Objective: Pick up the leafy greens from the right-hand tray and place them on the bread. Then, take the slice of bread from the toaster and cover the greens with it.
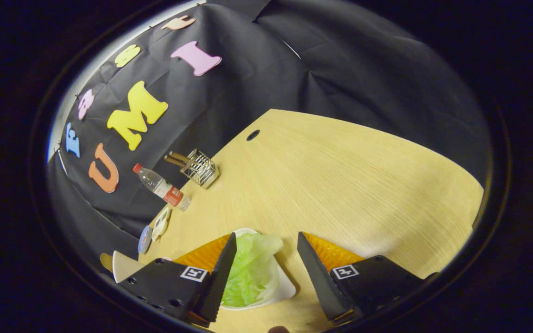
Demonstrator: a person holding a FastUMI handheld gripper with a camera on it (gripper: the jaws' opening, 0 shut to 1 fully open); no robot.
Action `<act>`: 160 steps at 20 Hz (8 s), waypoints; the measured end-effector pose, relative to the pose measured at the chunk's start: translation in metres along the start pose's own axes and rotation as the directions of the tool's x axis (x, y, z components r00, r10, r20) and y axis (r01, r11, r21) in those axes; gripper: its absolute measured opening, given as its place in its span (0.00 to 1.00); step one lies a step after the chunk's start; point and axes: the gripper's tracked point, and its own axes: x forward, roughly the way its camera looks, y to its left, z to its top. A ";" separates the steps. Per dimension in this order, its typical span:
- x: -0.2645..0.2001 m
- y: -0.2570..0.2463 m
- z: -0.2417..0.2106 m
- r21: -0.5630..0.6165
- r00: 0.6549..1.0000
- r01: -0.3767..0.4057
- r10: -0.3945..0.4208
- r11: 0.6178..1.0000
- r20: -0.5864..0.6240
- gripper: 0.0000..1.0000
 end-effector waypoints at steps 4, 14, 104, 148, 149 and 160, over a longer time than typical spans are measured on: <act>0.004 0.002 -0.007 0.028 0.999 -0.020 0.021 0.999 -0.032 0.65; -0.007 0.003 0.007 0.049 1.000 -0.021 0.020 0.999 0.005 0.00; -0.018 0.479 -0.286 -0.631 0.975 -0.067 0.186 0.773 0.125 0.29; -0.018 0.259 -0.181 -0.409 0.980 -0.019 0.097 0.913 0.172 0.08; -0.017 0.251 -0.182 -0.401 0.982 -0.006 0.081 0.916 0.171 0.12; -0.032 0.215 -0.155 -0.448 0.950 0.175 -0.032 0.877 0.310 0.89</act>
